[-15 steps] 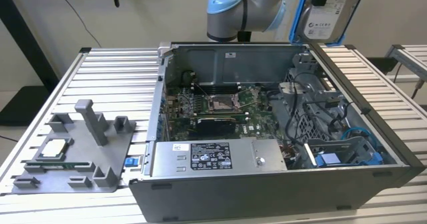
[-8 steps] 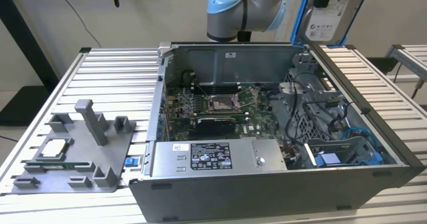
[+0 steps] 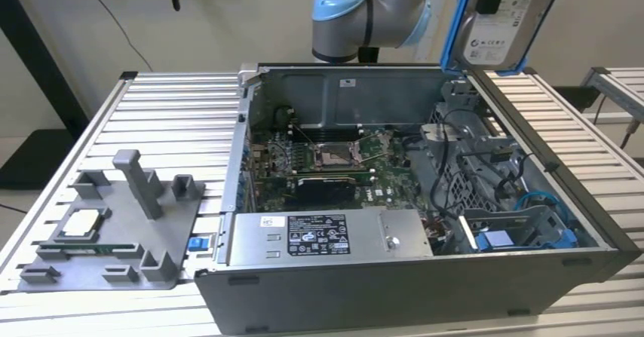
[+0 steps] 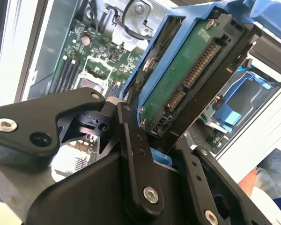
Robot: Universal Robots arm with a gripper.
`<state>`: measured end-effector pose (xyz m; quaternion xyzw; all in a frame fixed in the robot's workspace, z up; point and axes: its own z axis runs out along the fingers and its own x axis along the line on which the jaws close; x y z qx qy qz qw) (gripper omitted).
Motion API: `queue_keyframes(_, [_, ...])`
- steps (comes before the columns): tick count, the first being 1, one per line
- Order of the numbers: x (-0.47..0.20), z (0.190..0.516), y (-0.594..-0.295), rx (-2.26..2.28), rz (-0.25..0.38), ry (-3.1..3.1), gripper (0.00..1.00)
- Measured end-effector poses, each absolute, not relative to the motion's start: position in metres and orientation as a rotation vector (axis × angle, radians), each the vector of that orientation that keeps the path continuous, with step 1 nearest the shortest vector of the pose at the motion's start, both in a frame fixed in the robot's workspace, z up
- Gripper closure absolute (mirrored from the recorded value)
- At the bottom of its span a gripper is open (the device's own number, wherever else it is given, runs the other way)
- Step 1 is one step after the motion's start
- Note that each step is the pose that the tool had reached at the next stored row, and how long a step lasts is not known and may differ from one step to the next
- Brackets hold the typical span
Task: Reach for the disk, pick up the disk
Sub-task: 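Pick up the disk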
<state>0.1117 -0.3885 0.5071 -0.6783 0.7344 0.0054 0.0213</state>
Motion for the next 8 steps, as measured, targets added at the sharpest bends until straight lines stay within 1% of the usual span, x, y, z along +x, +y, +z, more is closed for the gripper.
queue_keyframes(8, [0.112, 0.507, -0.401, -2.103, 0.017, 2.276, 1.0])
